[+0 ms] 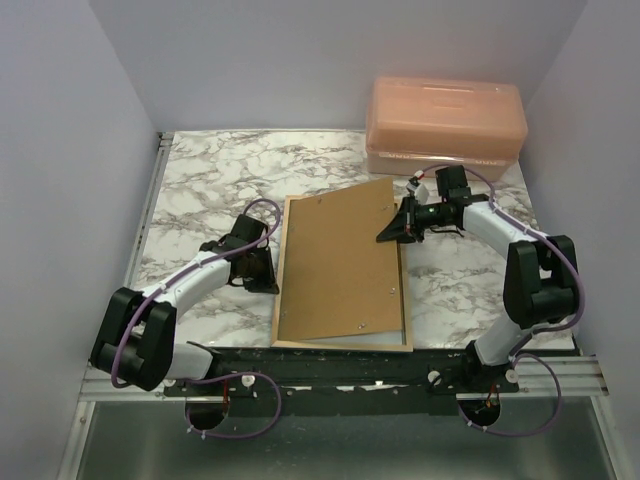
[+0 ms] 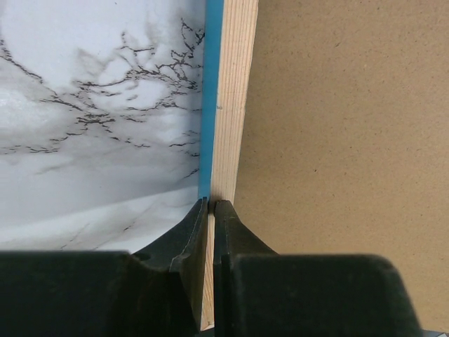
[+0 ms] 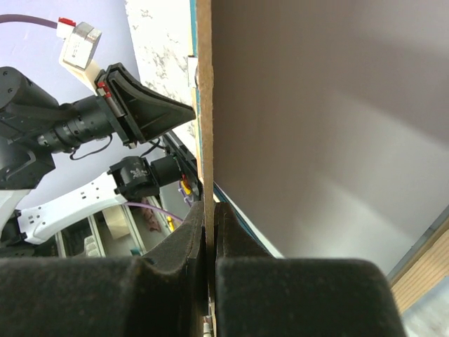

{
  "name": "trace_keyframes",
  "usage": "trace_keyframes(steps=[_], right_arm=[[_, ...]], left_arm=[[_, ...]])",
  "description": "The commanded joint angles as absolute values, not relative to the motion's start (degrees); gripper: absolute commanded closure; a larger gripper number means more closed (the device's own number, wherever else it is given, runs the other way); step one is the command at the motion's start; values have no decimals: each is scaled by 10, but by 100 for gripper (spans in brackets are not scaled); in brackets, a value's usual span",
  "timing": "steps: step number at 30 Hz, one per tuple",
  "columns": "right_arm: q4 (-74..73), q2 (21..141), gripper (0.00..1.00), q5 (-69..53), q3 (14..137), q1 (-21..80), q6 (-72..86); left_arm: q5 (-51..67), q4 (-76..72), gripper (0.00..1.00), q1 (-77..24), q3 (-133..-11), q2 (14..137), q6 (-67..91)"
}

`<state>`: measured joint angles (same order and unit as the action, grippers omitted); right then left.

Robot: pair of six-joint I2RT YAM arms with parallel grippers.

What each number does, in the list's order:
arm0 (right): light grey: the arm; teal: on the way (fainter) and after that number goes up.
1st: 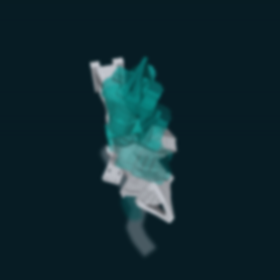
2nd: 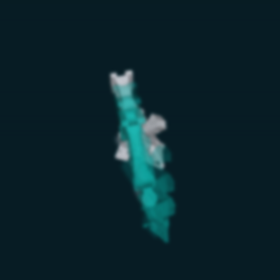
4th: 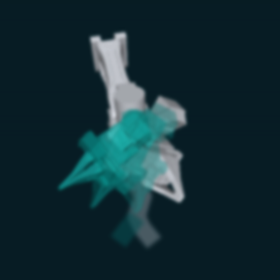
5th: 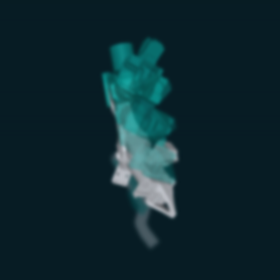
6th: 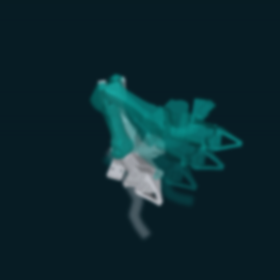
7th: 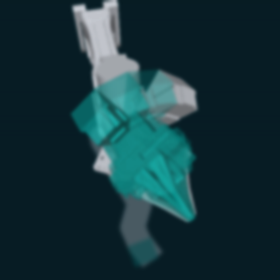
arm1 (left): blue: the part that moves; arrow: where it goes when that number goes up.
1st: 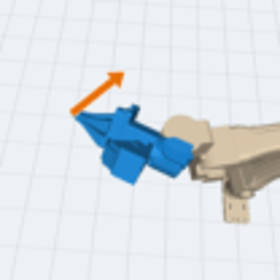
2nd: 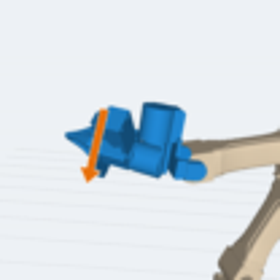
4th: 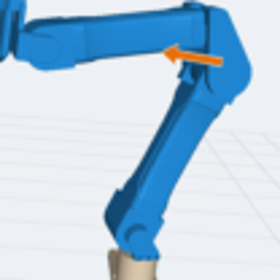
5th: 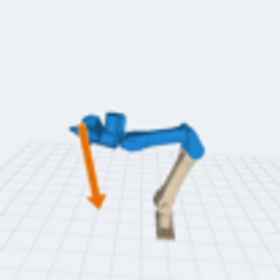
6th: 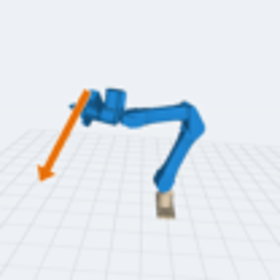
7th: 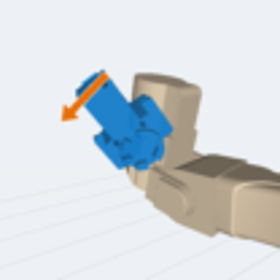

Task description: Put the photo into the frame

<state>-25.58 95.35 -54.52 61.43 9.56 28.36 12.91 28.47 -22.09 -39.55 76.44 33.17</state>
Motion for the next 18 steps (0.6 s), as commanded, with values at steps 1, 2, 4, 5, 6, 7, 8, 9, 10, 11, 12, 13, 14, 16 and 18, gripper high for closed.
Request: trace_keyframes(steps=[1, 2, 4, 5, 6, 7, 8, 9, 10, 11, 12, 13, 14, 16, 18], right_arm=[[-269, 980, 100, -525, 600, 122, 269], [-270, 982, 100, -517, 597, 122, 267], [-268, 984, 100, -500, 591, 122, 264], [-266, 985, 100, -493, 589, 123, 262], [-263, 986, 100, -486, 585, 122, 260], [-261, 988, 99, -480, 582, 122, 261], [-260, 989, 97, -471, 580, 122, 260], [-257, 990, 93, -466, 577, 123, 260], [-253, 991, 85, -464, 574, 122, 261], [-250, 991, 79, -459, 571, 123, 261], [-245, 991, 73, -455, 569, 122, 261], [-236, 991, 66, -453, 565, 124, 262], [-228, 991, 59, -447, 560, 124, 263], [-223, 994, 49, -432, 558, 126, 263], [-213, 997, 43, -427, 553, 131, 266]], left_arm=[[114, 265, 91, -218, -407, 782, 314], [113, 267, 91, -218, -408, 783, 313], [113, 270, 91, -218, -411, 782, 310], [112, 270, 91, -217, -412, 782, 310], [111, 271, 91, -218, -413, 782, 309], [110, 272, 91, -218, -414, 782, 309], [110, 273, 91, -217, -414, 782, 308], [110, 274, 91, -218, -415, 782, 307], [109, 275, 91, -218, -415, 782, 307], [108, 276, 90, -218, -415, 782, 307], [108, 276, 90, -218, -415, 782, 306], [107, 276, 90, -218, -415, 782, 306], [107, 276, 90, -218, -415, 782, 306], [106, 274, 90, -218, -414, 783, 306], [105, 274, 90, -218, -415, 784, 306]])
